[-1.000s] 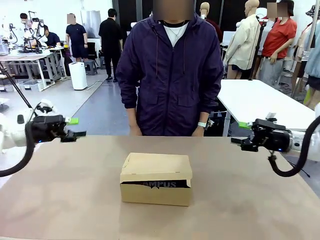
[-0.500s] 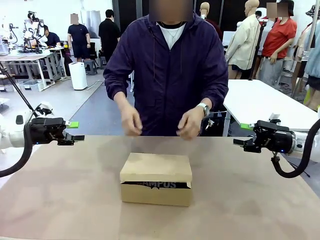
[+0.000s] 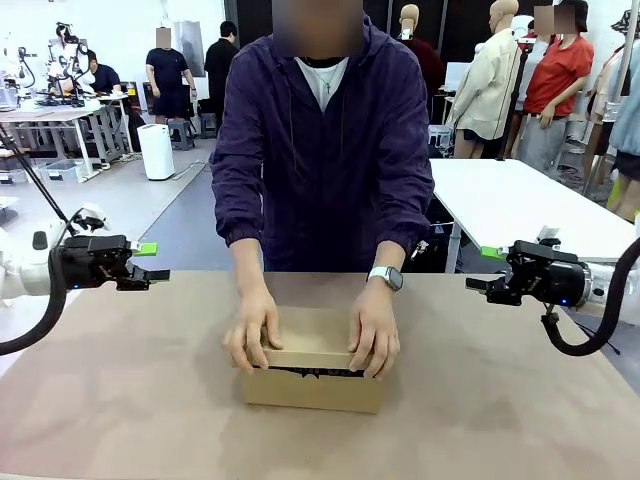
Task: Pack the items into the box.
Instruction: Close the Mailer Box.
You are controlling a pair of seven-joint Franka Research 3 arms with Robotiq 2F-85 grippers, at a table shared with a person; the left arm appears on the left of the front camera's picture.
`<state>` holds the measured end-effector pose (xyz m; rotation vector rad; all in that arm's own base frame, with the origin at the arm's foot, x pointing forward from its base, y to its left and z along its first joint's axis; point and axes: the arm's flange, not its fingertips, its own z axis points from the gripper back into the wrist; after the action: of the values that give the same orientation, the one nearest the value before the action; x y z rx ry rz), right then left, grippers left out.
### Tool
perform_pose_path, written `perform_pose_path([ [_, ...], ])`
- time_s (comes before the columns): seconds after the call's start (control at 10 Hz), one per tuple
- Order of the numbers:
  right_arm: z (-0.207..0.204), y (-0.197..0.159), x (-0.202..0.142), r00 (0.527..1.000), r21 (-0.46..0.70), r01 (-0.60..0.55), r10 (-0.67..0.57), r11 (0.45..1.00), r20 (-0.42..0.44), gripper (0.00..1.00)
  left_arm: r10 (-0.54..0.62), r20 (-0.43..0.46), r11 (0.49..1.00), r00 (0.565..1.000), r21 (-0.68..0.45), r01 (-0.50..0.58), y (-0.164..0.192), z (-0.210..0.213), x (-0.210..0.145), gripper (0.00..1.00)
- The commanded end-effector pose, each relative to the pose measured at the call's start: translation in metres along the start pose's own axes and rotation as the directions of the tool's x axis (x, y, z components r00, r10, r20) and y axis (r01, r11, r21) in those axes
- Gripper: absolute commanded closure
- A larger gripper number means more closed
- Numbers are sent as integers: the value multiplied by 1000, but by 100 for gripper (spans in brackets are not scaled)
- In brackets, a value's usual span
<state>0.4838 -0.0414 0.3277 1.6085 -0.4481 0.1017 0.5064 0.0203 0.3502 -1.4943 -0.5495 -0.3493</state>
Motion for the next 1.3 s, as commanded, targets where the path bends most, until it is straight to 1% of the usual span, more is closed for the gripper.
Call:
perform_pose_path([
  [0.0,-1,3,2,1000,8,8,-8,1000,-3,0,-19,12,1000,1000,-11,19,-2,1,2,0],
  [1.2,-1,3,2,1000,8,8,-8,1000,-3,0,-19,12,1000,1000,-11,19,-2,1,2,0],
])
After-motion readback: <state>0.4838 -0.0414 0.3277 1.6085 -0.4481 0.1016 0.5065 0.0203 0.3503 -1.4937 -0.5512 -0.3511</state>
